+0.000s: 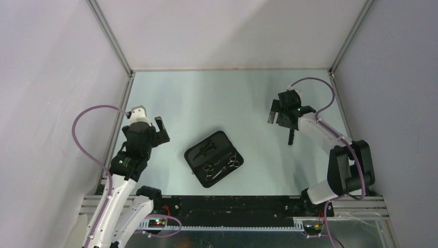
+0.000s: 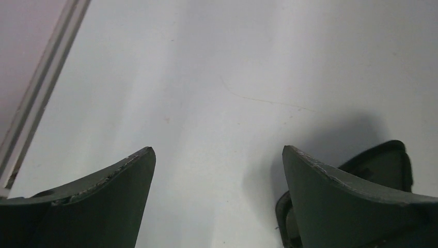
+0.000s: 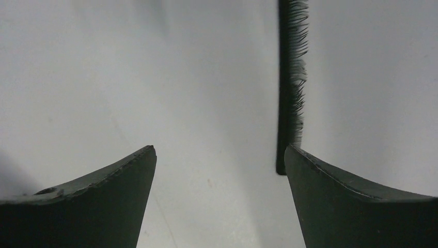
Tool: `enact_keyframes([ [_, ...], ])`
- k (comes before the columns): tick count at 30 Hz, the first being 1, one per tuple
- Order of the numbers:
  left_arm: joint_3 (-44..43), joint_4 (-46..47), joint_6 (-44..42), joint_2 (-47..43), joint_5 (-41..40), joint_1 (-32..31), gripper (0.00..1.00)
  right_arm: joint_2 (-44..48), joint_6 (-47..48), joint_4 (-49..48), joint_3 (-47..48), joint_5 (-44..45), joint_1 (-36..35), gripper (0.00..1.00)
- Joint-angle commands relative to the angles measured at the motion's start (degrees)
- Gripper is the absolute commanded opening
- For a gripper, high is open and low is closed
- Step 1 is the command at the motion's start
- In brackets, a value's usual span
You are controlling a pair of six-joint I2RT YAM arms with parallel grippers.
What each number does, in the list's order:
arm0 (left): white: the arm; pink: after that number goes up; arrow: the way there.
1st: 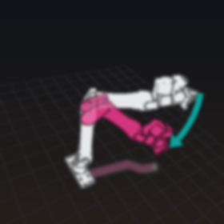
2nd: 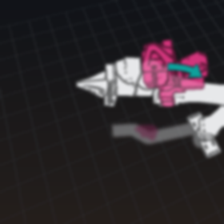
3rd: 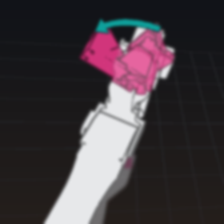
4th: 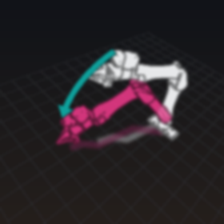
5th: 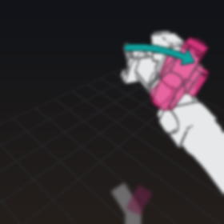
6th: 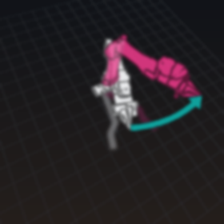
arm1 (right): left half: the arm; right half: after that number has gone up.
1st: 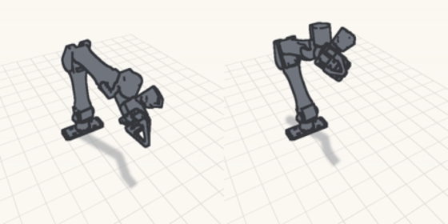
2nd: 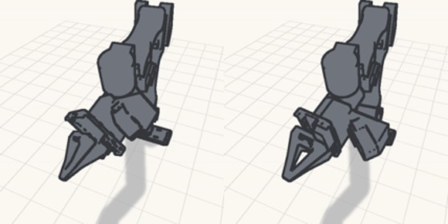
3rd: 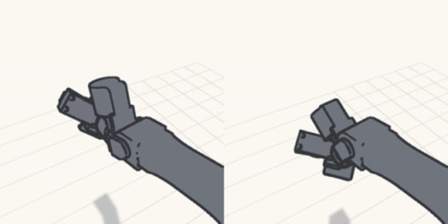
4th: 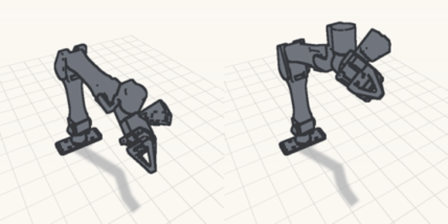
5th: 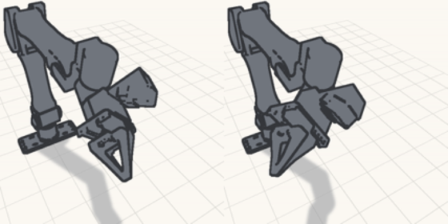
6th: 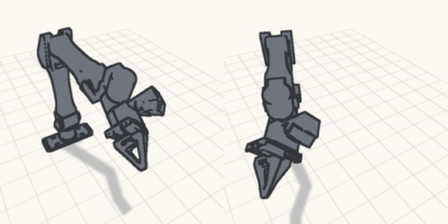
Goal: Sort the hair-cutting tools
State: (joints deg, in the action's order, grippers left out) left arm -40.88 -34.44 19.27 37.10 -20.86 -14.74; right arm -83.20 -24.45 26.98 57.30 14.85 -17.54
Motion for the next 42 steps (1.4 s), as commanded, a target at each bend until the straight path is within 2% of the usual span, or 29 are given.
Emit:
enact_keyframes([
  [1,0.1,1.0,-3.1,-0.5,-2.8,2.1,1.00,-7.1,-1.9,6.7,5.8,5.1,3.6,0.96],
  [4,1.9,2.6,-3.6,-1.7,-6.0,1.5,1.00,-10.6,-2.8,6.5,7.3,0.5,7.5,0.82],
  [9,4.5,4.8,-4.8,-2.4,-8.6,-0.4,1.00,-15.9,-3.7,5.6,7.7,-4.6,14.2,0.68],
  [13,4.7,6.1,-5.8,-2.4,-9.7,-1.1,1.00,-18.7,-2.2,4.4,7.8,-8.3,16.8,0.60],
  [15,4.9,6.3,-6.2,-2.5,-9.6,-1.1,1.00,-19.8,-1.1,4.1,7.7,-11.0,17.1,0.56],
  [22,5.0,6.9,-6.8,-2.2,-8.7,-1.1,1.00,-22.5,0.0,4.6,7.7,-15.6,17.1,0.30],
  [25,5.0,6.9,-6.8,-1.9,-8.6,-1.1,1.00,-21.2,1.5,3.9,7.6,-16.3,16.0,0.15],
  [29,5.0,6.9,-6.9,-1.3,-8.1,-1.1,1.00,-18.4,3.3,3.1,7.6,-15.6,13.4,0.00],
  [36,4.9,6.8,-6.9,0.1,-7.8,-1.0,1.00,-12.5,8.5,1.8,7.6,-13.1,6.8,0.00],
  [42,4.8,6.7,-6.8,1.2,-7.4,-0.9,1.00,-6.3,15.2,1.4,7.6,-12.6,-3.8,0.00],
])
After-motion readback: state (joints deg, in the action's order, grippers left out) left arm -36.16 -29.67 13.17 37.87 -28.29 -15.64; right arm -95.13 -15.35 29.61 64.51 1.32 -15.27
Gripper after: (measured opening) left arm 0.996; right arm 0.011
